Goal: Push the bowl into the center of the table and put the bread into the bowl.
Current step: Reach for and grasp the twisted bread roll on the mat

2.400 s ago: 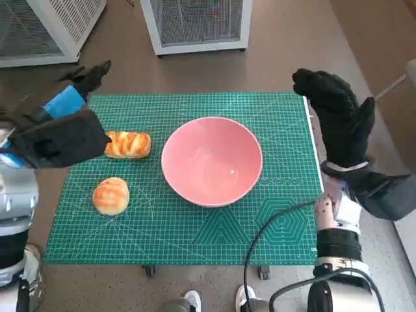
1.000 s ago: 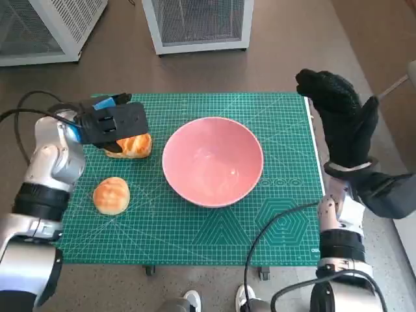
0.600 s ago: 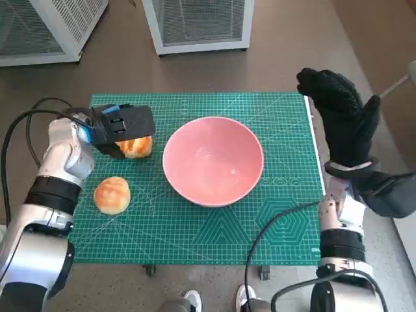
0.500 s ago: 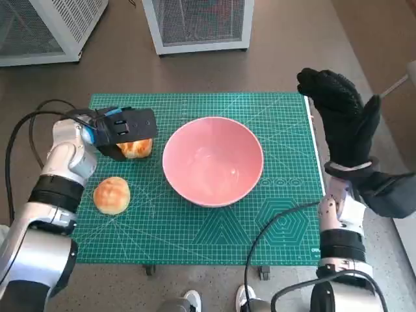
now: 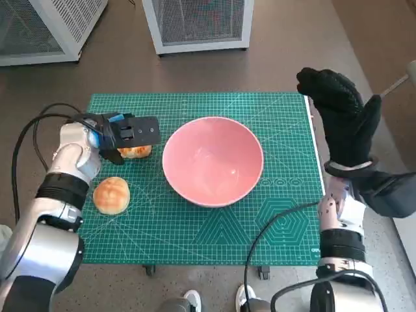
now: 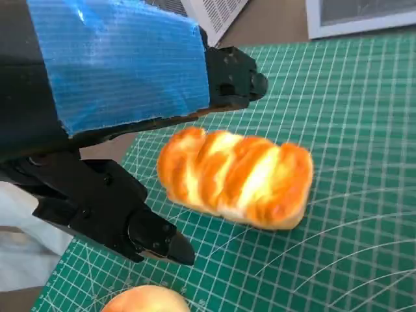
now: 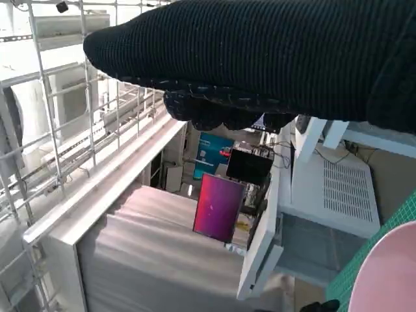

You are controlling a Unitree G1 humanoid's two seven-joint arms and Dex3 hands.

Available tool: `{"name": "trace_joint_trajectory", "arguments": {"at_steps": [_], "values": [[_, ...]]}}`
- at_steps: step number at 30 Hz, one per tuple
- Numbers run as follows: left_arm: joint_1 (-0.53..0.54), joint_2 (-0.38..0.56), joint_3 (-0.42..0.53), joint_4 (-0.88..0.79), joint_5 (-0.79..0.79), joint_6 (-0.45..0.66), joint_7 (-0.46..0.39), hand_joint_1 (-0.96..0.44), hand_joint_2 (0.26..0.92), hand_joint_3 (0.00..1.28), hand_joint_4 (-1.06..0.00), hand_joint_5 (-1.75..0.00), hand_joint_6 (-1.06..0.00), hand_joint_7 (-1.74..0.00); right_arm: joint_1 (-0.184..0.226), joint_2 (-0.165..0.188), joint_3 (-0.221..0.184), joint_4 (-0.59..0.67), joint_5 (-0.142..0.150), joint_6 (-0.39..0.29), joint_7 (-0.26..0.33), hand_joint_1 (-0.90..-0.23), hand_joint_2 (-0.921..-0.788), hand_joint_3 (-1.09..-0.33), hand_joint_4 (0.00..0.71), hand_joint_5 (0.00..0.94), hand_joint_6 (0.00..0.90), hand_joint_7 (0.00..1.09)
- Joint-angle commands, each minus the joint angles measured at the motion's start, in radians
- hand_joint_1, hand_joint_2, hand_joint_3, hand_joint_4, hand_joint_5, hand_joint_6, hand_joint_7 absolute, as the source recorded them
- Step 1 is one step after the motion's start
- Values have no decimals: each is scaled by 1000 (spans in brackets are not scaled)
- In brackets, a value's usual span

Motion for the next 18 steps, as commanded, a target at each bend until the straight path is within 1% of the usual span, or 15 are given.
{"name": "trace_joint_trajectory", "arguments": {"at_steps": [1,6,10,18], "values": [[-24,-21,-10,45,9,-23,45,-105,714,22,-28,-4,-184,-9,21,-4,-3,-5,12,17,8,-703,-921,-792,182,4,106,277],[-8,-37,-19,81,18,-64,126,-110,727,25,-56,-13,-200,-14,27,-4,-3,-16,11,19,7,-706,-921,-790,181,2,106,275],[9,-41,-33,105,29,-104,194,-116,742,27,-112,-21,-236,-24,32,-4,-2,-27,10,20,4,-707,-921,-789,182,2,106,273],[23,-43,-54,137,40,-147,266,-84,764,27,-208,-29,-325,-45,42,-2,0,-45,8,21,1,-707,-921,-790,182,2,106,270]]}}
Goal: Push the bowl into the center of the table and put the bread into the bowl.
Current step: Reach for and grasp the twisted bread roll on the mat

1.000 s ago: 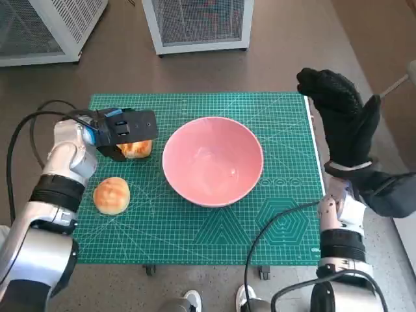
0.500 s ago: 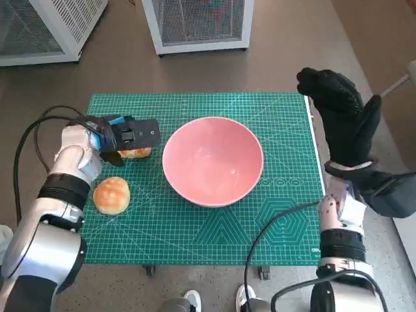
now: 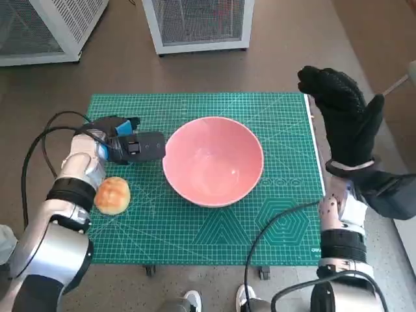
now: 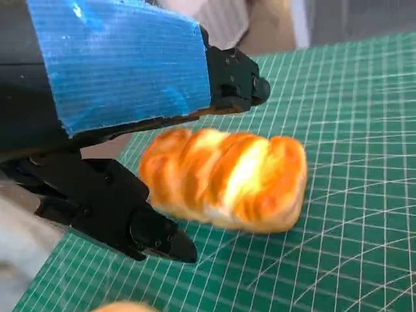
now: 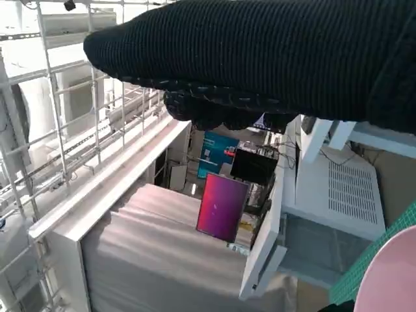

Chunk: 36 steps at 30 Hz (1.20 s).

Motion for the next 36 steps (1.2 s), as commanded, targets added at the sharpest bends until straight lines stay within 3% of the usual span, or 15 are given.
{"name": "trace_joint_trajectory", "arguments": {"at_steps": [1,6,11,13,14,17,18,19,20,22,25,36], "values": [[15,-5,-14,28,18,-17,39,-68,771,27,-238,-30,-353,-50,30,-2,0,-5,7,16,0,-708,-921,-790,182,2,106,270],[22,-9,-23,44,20,-26,91,-10,796,27,-383,-31,-476,-52,37,-3,2,-19,6,19,-1,-708,-921,-790,184,2,107,269],[31,-9,-40,53,33,-43,149,6,823,24,-720,-117,-633,-60,44,-3,3,-37,6,24,-2,-707,-921,-790,184,2,107,267],[35,-9,-46,57,43,-48,171,5,835,23,-791,-159,-682,-67,49,-3,4,-46,7,26,-3,-705,-921,-791,184,2,107,267],[36,-9,-50,59,48,-51,182,5,843,17,-800,-219,-714,-53,51,-3,4,-51,7,27,-3,-704,-921,-791,184,2,107,267],[39,-7,-60,64,62,-58,208,244,896,85,-684,-930,-815,-66,56,-3,5,-61,6,29,-5,-702,-921,-790,185,2,108,266],[40,-6,-65,65,67,-62,217,268,901,91,-673,-1000,-831,-71,57,-3,5,-63,5,28,-5,-702,-921,-789,185,2,108,266],[40,-5,-68,67,69,-65,223,172,908,99,-666,-1112,-739,-439,57,-3,5,-65,5,29,-6,-702,-921,-789,185,2,109,266],[41,-3,-72,67,72,-68,229,110,913,110,-655,-1191,-674,-681,58,-3,5,-66,5,28,-5,-702,-921,-789,186,2,109,265],[42,-2,-75,70,76,-73,240,57,917,117,-640,-1272,-629,-875,60,-3,5,-69,6,28,-4,-701,-921,-788,186,2,110,265],[45,-1,-74,73,79,-79,254,19,919,106,-634,-1317,-630,-991,61,-3,5,-70,7,26,-3,-700,-921,-788,187,2,110,264],[45,9,-44,67,56,-97,280,2,920,67,-672,-1254,-655,-1068,61,0,5,-64,9,20,1,-698,-921,-788,190,3,112,260]]}}
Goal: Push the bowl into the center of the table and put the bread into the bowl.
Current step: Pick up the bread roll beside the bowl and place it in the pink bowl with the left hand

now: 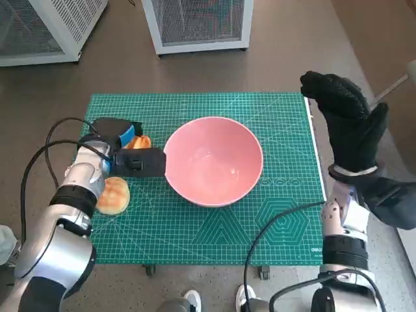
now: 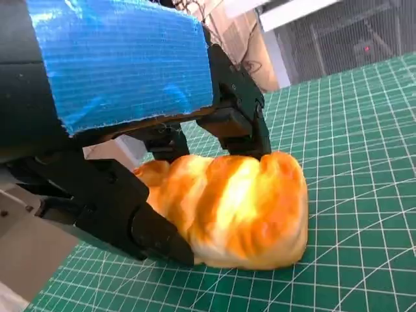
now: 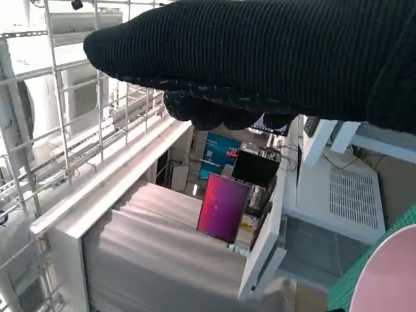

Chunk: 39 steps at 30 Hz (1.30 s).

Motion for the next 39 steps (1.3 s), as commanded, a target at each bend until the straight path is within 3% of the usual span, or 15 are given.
{"name": "trace_joint_trajectory", "arguments": {"at_steps": [1,16,21,30,39], "values": [[16,18,21,4,-17,-14,8,1,920,67,-675,-1249,-654,-1071,20,1,2,9,9,7,2,-698,-921,-788,191,3,112,259],[-30,93,117,-82,-89,-50,-42,1,920,66,-679,-1217,-645,-1102,29,6,7,-8,12,9,5,-694,-921,-789,192,2,115,254],[-7,148,195,-245,-137,-51,-47,1,920,58,-686,-1186,-653,-1119,29,5,6,-8,16,10,9,-688,-921,-790,191,2,113,251],[146,238,364,-682,-217,-47,-46,2,917,33,-732,-1129,-674,-1104,30,11,13,-7,13,6,5,-685,-921,-789,192,2,111,246],[275,253,483,-1049,-230,-1,-75,2,913,14,-769,-1055,-699,-1113,33,16,17,-13,14,7,5,-683,-921,-794,187,0,112,243]]}}
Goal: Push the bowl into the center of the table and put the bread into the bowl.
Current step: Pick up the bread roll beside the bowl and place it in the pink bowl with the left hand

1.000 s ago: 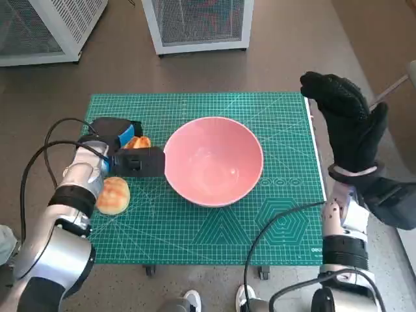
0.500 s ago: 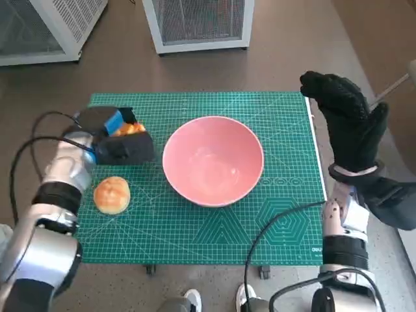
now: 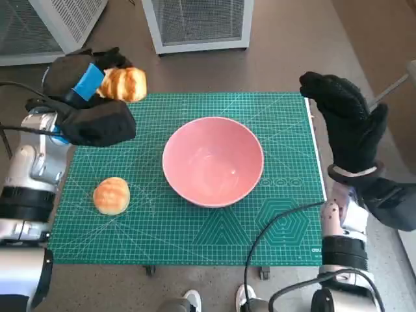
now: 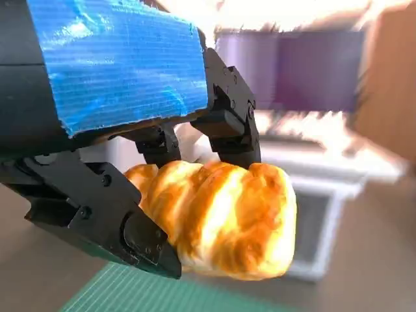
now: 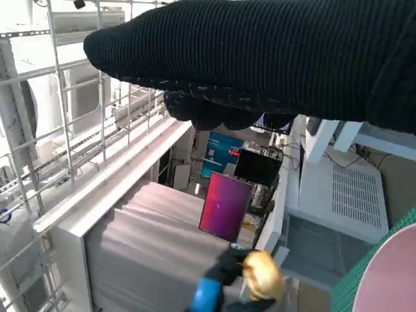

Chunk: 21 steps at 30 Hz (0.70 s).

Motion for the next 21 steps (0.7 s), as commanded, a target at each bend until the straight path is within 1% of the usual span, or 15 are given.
{"name": "trace_joint_trajectory", "arguments": {"at_steps": [1,6,11,16,19,21], "values": [[105,25,84,-268,-23,42,-32,2,912,14,-770,-1048,-699,-1117,28,12,9,1,6,8,4,-684,-921,-794,186,0,112,243],[162,7,119,-451,-30,66,-81,2,912,12,-780,-1020,-696,-1139,28,13,11,1,10,11,7,-685,-921,-795,185,0,111,242],[207,-34,113,-598,-63,72,-151,1,911,10,-785,-1014,-697,-1137,26,12,11,6,14,14,10,-687,-921,-795,184,0,112,243],[223,-84,77,-671,-108,59,-221,1,911,8,-777,-1043,-711,-1104,26,12,13,5,17,18,10,-690,-921,-795,184,0,111,244],[225,-107,61,-677,-117,50,-250,1,910,8,-768,-1069,-722,-1076,26,11,15,4,20,20,11,-691,-921,-794,183,0,111,244],[224,-125,37,-659,-120,19,-265,1,911,8,-762,-1088,-728,-1056,27,10,16,0,22,22,11,-691,-921,-795,183,0,111,245]]}}
